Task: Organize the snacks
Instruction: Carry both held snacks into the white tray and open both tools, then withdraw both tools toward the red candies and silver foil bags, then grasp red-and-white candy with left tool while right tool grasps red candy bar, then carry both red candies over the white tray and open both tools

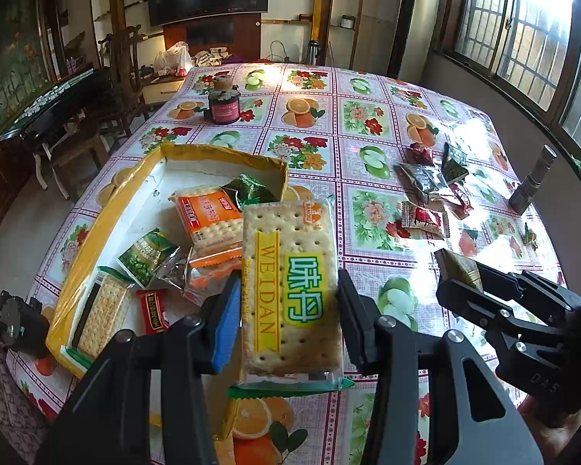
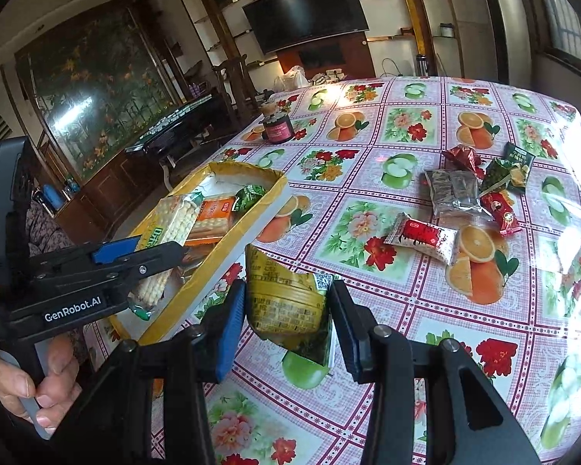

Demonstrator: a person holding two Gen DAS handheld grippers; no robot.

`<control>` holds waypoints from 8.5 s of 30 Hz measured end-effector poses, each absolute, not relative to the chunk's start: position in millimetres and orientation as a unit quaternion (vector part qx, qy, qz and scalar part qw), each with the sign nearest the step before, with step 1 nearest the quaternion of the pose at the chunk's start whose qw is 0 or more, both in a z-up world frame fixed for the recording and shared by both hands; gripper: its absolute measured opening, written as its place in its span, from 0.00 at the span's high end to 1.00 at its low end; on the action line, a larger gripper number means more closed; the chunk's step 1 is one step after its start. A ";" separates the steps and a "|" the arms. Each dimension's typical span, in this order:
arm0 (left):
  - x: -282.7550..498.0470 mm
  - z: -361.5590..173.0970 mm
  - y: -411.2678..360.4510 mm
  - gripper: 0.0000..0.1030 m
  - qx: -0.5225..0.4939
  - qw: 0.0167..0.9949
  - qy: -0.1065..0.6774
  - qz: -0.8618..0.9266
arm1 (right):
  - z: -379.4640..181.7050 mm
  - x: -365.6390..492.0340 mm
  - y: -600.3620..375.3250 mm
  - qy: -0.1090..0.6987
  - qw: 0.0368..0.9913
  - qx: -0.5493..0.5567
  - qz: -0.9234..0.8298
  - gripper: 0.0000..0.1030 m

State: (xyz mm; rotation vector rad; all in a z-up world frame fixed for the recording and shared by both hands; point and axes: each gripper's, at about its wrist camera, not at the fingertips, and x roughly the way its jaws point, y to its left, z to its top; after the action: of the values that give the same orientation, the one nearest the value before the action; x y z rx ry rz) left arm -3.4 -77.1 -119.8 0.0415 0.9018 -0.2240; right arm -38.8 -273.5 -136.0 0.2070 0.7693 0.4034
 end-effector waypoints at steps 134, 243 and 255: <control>13.1 -147.7 -155.3 0.18 0.074 0.855 0.478 -0.186 | -175.8 -49.5 -391.2 0.401 0.895 0.181 0.078 0.28; 25.4 -161.4 -191.7 0.64 0.108 0.796 0.514 -0.301 | -179.7 20.1 -408.0 0.405 0.900 0.130 0.097 0.77; 5.5 -160.0 -155.3 0.64 0.068 0.810 0.512 -0.278 | -175.3 -19.7 -365.0 0.416 0.905 0.044 0.083 0.67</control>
State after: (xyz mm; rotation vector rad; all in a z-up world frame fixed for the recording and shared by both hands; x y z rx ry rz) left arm 5.5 -155.3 -160.0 0.1450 1.0944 -0.5951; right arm -19.7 -365.0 -175.3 0.0900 0.8588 0.1723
